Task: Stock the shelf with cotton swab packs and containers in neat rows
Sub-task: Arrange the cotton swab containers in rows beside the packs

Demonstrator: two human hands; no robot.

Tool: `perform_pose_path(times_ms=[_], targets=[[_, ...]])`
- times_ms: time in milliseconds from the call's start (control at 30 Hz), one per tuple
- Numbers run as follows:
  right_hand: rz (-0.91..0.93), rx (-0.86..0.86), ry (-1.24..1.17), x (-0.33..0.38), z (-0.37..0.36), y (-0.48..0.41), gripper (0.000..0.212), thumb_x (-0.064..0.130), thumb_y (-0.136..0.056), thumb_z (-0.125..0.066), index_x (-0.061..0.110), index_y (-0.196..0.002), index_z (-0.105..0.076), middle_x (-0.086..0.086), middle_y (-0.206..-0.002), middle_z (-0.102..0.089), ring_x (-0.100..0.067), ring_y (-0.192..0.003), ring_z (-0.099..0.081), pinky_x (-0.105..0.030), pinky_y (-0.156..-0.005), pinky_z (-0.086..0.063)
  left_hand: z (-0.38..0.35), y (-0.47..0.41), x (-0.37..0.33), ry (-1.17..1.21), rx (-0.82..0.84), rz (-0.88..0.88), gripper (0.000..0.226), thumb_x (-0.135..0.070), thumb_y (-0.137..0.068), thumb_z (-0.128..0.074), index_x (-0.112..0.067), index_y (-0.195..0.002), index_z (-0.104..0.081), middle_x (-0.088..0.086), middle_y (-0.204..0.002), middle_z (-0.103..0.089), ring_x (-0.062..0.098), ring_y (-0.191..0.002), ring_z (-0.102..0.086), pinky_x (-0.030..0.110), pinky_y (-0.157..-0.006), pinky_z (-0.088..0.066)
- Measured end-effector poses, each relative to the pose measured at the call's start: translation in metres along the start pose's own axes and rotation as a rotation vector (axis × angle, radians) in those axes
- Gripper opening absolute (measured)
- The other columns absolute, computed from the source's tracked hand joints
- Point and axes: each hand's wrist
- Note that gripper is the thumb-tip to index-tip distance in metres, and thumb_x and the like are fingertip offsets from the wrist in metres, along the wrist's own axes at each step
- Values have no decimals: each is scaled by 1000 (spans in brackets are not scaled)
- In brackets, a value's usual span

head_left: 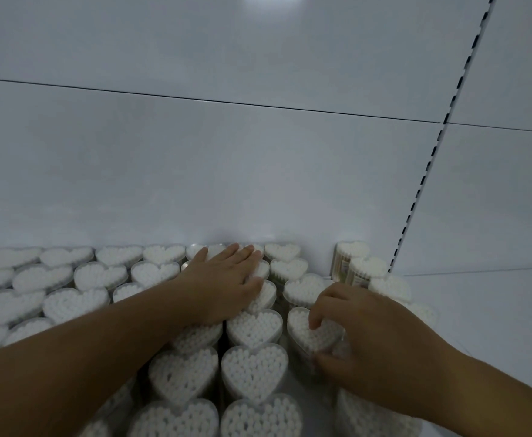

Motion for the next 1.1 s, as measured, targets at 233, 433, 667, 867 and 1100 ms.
perform_pose_path(times_ms=[233,433,667,867,1100], targets=[[-80,-18,-143,-39,15,-34,27,18,-87,-61,38,-103,-64,26,-117,-53,13,-88,-44,-14,-88,-38,-1,1,1,1,2,-6,57,-45,-101,-12,-28,-153,7,-12,-160,11,6,-146,13,46,-118,7],[7,207,-64,-58,7,-54,38,25,-85,-68,41,-119,-61,25,-127,-50,4,-110,-48,-11,-92,-36,-2,-1,2,5,-8,-11,57,-46,-101,-13,-30,-152,8,-13,-160,11,5,-145,13,45,-117,7],[34,111,-101,-58,-2,-57,20,37,-83,-70,37,-102,-66,16,-109,-59,4,-91,-51,-11,-78,-39,-6,-3,5,11,-26,-13,58,-48,-100,-13,-31,-152,5,-15,-160,8,4,-145,12,44,-117,7],[-12,32,-59,-49,9,-50,27,39,-90,-58,30,-114,-66,15,-116,-57,1,-101,-50,-15,-90,-37,-4,-2,4,11,-17,-11,58,-47,-101,-13,-30,-152,6,-15,-160,9,4,-145,13,45,-117,6],[45,15,-47,-18,7,-5,39,63,-76,-58,34,-100,-68,22,-103,-59,6,-92,-47,-12,-79,-35,-3,-3,4,4,-10,-7,57,-47,-101,-13,-30,-152,5,-14,-160,10,4,-145,13,46,-118,6]])
Point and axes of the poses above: each hand's wrist, its own y-axis away from the middle knuckle, its own z-axis out of the back of the hand, x = y × z
